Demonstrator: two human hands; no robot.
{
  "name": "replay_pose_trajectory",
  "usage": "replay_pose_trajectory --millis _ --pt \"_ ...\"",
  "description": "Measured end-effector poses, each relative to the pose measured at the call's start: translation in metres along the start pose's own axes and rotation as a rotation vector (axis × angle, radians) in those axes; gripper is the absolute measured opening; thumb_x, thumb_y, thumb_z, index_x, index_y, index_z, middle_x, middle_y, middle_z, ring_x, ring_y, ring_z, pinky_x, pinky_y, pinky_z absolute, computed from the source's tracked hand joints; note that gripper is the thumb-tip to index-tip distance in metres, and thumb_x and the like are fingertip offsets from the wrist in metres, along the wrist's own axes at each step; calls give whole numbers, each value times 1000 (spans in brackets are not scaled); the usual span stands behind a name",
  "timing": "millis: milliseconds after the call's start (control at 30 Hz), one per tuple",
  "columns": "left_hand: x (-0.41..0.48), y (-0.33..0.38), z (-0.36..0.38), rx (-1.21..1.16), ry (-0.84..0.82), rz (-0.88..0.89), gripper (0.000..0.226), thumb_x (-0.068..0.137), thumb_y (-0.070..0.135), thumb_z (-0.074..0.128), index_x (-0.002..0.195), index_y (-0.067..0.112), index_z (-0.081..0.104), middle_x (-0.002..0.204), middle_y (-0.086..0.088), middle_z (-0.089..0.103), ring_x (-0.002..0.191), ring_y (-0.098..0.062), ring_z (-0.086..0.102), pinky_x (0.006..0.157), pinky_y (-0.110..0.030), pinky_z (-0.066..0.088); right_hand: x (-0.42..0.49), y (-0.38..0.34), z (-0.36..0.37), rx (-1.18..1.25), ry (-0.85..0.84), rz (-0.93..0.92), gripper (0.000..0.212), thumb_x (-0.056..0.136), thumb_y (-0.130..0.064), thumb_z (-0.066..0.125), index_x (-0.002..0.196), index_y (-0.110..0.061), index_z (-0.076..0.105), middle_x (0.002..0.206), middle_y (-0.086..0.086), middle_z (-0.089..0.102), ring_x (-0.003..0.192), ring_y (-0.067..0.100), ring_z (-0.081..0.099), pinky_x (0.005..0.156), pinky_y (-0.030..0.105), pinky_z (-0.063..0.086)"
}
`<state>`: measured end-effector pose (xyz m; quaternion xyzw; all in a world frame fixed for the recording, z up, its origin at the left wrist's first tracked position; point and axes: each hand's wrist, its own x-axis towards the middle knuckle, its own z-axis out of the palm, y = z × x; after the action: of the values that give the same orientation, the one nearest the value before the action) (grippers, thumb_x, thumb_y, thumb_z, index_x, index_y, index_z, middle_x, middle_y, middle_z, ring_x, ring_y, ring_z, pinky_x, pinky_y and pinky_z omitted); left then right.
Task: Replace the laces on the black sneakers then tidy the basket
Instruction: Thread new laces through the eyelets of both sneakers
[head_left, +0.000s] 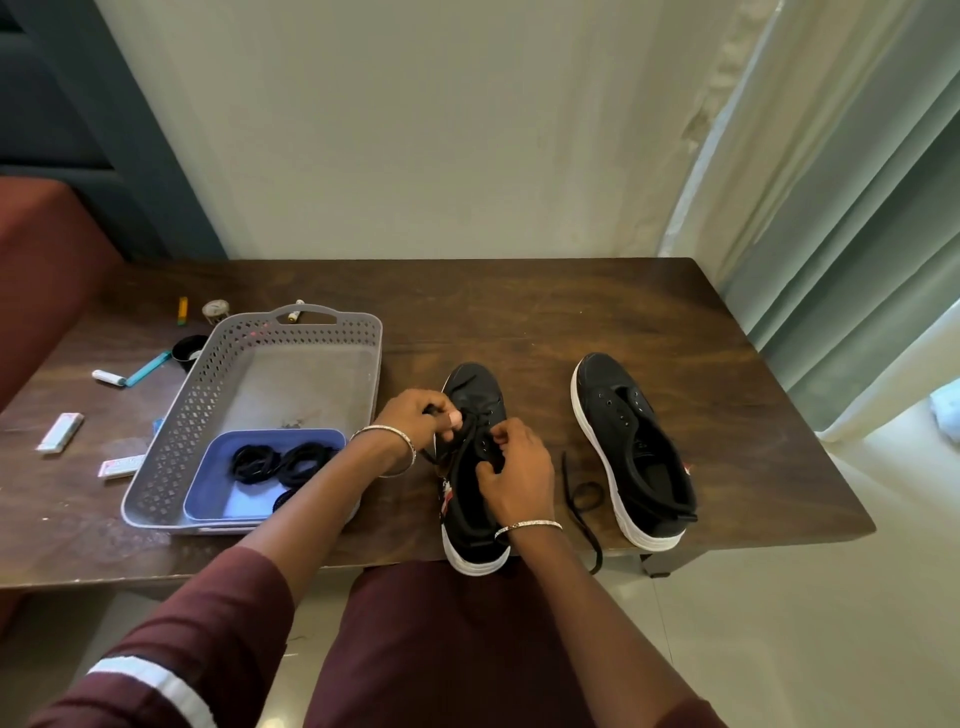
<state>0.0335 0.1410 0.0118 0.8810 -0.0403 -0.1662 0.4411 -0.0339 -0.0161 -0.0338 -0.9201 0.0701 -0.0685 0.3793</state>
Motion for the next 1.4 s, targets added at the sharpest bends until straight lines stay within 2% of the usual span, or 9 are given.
replay_pose_trajectory --millis 233,433,600,667,767,867,1033,1167,1400 --pt "-8 -7 -11 -38 16 -209 16 92 33 68 93 17 66 66 -3 60 61 -18 52 56 -27 40 0 0 3 15 15 10 31 78 -9 66 108 -15 59 106 2 63 102 20 57 84 31 48" --pt "-24 -15 -58 295 151 -311 5 88 17 72 86 19 68 98 -6 67 87 -21 56 83 -31 47 1 -1 3 -27 -22 -20 42 80 -11 65 122 -16 60 114 3 58 109 21 51 89 28 42" --pt "-33 4 -28 609 430 -34 9 90 30 64 94 35 69 111 6 60 109 -24 55 96 -42 37 0 -3 1 -42 -55 -25 55 78 -15 67 132 -17 58 117 5 56 110 25 50 93 33 45" --pt "-29 11 -6 602 395 86 13 90 29 63 100 35 69 108 10 62 110 -19 55 98 -41 34 0 -4 -1 -45 -80 -26 60 77 -18 66 136 -16 56 118 6 55 110 27 50 94 33 43" --pt "-18 8 20 501 224 160 20 87 20 66 103 32 67 104 9 69 104 -19 63 94 -41 47 -1 -5 -4 -12 -96 -15 67 72 -30 58 136 -14 56 115 7 55 108 27 51 91 30 41" --pt "-13 1 34 420 224 172 25 87 7 62 107 22 66 103 2 71 101 -22 66 88 -41 52 -3 -4 -7 67 -108 4 71 70 -40 48 135 -13 57 114 6 56 109 23 50 91 30 44" --pt "-7 -11 41 467 244 267 17 93 5 55 108 13 61 107 -6 66 95 -28 63 78 -36 48 -2 0 -3 123 -33 25 50 82 -26 38 121 -9 64 107 6 61 103 21 53 83 26 37" --pt "-6 -19 46 552 226 341 18 101 7 46 110 7 60 111 -11 58 97 -27 57 77 -25 36 1 3 2 91 8 16 31 92 -7 46 116 -9 65 107 6 63 103 21 55 83 24 38" --pt "-10 -14 42 803 243 365 22 106 27 38 115 14 54 114 -4 52 98 -20 59 65 -30 51 4 8 4 64 36 -4 26 96 -6 49 115 -11 66 108 4 66 104 19 58 81 20 37"
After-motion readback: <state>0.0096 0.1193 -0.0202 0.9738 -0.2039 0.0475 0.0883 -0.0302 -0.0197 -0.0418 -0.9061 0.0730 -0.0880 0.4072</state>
